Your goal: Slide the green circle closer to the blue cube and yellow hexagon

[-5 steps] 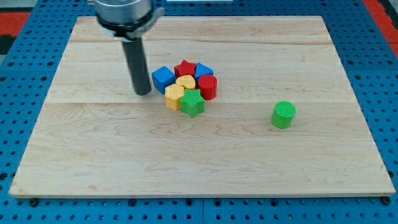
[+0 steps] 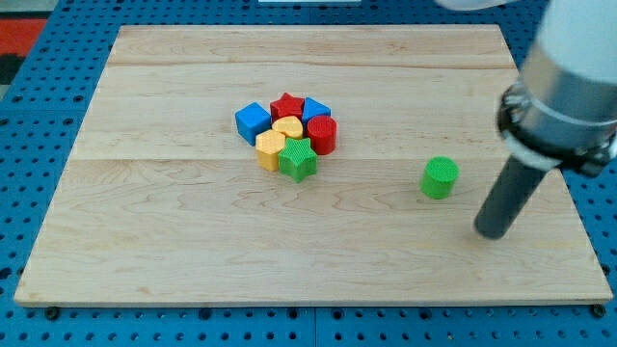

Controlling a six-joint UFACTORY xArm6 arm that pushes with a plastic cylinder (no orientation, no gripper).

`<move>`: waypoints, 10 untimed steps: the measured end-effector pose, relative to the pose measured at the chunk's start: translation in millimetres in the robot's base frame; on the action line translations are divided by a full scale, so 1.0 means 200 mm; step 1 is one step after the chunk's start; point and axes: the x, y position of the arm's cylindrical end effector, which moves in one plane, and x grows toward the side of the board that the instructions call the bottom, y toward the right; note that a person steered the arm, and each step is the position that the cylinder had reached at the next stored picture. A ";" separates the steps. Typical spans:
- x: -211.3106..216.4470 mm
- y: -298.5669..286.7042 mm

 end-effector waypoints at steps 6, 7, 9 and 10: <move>-0.35 -0.54; -0.35 -0.65; -0.23 -0.72; -0.21 -0.75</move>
